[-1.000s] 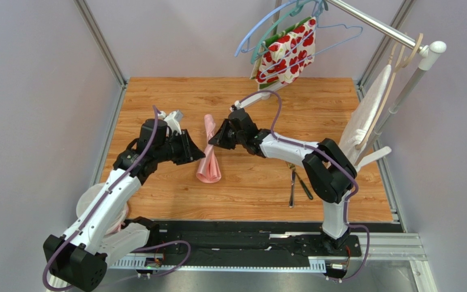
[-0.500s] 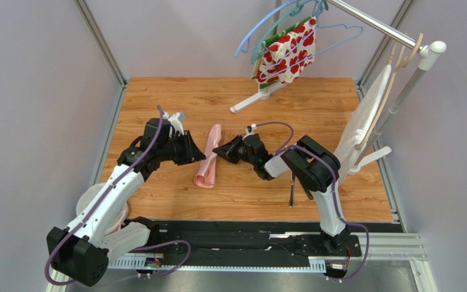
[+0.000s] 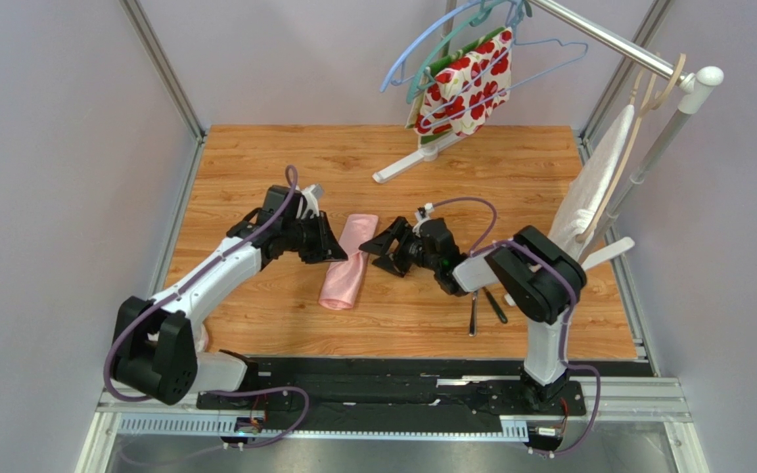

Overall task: Fold the napkin into a case and place the utensils inside
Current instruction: Turn over the smaller rectangle-folded napkin at the center of the board, then rotate the smaller rectangle-folded napkin at the center of the board.

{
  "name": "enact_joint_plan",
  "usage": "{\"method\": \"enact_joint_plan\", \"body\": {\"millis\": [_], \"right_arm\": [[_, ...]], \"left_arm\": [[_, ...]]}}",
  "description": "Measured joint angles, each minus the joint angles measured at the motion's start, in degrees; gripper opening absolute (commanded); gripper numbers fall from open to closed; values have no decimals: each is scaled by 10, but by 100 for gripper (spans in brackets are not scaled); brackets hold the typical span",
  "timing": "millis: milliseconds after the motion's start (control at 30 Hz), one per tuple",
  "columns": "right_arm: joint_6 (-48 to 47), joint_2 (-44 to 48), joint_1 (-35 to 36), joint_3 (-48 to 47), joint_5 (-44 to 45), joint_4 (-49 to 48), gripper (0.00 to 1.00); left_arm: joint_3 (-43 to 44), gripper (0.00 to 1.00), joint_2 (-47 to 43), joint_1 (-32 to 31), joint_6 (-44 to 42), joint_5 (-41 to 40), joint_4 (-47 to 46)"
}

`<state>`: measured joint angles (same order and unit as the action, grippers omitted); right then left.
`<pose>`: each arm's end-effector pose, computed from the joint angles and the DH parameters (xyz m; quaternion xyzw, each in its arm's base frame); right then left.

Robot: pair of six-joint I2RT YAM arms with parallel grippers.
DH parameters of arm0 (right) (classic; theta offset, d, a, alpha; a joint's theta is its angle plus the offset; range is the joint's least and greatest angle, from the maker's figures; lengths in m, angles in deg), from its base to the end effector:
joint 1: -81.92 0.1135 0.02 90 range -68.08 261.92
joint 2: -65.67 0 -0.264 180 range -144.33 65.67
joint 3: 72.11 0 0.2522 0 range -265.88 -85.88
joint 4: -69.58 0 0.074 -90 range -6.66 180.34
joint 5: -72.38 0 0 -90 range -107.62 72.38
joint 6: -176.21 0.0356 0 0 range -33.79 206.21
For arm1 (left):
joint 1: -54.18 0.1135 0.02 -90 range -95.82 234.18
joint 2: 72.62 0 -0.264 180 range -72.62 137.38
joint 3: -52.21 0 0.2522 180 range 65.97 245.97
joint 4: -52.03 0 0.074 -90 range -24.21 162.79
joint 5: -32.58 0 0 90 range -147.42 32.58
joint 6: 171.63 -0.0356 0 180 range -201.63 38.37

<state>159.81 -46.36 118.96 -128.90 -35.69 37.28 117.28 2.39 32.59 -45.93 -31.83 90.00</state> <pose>0.2824 0.2270 0.1090 0.1759 0.8089 0.5231 0.2027 0.2466 -0.1141 0.2462 -0.0329 0.9130 -0.3493 0.2082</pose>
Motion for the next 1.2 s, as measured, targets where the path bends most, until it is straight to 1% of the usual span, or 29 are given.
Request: {"method": "enact_joint_plan", "body": {"millis": [67,100,167,200,233,267,300,367,433,500,600,667,800,933,1067,1200], "right_arm": [[-58,51,-12,-9,-11,104,77],[-95,74,-20,-27,-16,171,75],[-159,92,-30,-72,-19,275,72],[-172,92,-32,-86,-19,299,66],[-219,91,-37,-128,-18,362,63],[-255,91,-40,-156,-18,405,62],[-281,90,-41,-176,-21,434,58],[-334,82,-41,-223,-29,487,54],[-380,63,-41,-280,-47,535,46],[-416,37,-41,-328,-71,556,40],[-447,-8,-41,-389,-112,573,37],[-460,-38,-41,-411,-130,576,36],[-476,-102,-42,-438,-156,582,31],[-475,-152,-51,-445,-178,583,31],[-471,-153,-65,-442,-195,575,31],[-446,-137,-69,-404,-198,546,30]], "left_arm": [[-9,13,19,-2,4,3,-22],[-15,12,27,-4,7,3,-34],[-24,10,40,-15,15,1,-52],[-26,9,48,-25,17,-2,-59],[-26,8,56,-36,20,-7,-66],[-27,7,66,-47,24,-12,-74],[-28,7,74,-54,28,-15,-82],[-35,6,90,-66,35,-25,-98],[-51,6,100,-67,41,-41,-110],[-74,6,104,-65,46,-58,-118],[-99,6,108,-64,50,-75,-122],[-116,5,120,-64,52,-87,-131],[-129,5,129,-64,66,-81,-165],[-139,6,123,-64,68,-82,-181],[-139,18,107,-65,55,-103,-162],[-139,19,63,-64,47,-101,-116]]}}
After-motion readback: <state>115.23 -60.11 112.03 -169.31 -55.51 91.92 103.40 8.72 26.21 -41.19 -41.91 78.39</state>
